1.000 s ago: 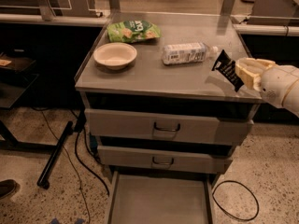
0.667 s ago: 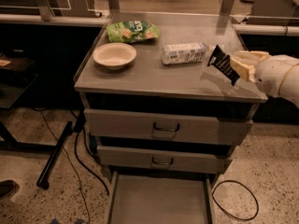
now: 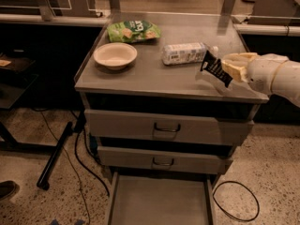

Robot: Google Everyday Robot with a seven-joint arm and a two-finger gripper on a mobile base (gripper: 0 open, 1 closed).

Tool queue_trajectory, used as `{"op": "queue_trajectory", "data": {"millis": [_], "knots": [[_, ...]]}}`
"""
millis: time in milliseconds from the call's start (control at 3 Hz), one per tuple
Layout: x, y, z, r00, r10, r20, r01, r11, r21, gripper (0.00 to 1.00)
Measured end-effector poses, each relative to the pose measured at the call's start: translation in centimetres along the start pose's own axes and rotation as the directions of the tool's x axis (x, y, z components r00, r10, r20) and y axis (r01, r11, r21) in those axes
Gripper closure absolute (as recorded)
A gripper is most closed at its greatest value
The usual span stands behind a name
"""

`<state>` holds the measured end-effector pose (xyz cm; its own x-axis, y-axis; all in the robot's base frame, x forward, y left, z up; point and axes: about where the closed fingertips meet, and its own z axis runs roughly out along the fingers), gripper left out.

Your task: Pick rxbar chocolate from bottom drawer and place on counter

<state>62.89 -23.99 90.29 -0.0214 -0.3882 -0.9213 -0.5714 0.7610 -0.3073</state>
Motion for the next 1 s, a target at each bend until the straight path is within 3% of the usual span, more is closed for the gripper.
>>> {"op": "queue_trajectory", "data": {"millis": [667, 1000], "knots": [[2.0, 1.4, 1.9, 0.999, -0.027, -0.040, 0.024, 0.9967, -0.077, 1.00], [2.1, 1.5, 2.1, 0.999, -0.029, -0.037, 0.026, 0.9965, -0.079, 0.96]]}}
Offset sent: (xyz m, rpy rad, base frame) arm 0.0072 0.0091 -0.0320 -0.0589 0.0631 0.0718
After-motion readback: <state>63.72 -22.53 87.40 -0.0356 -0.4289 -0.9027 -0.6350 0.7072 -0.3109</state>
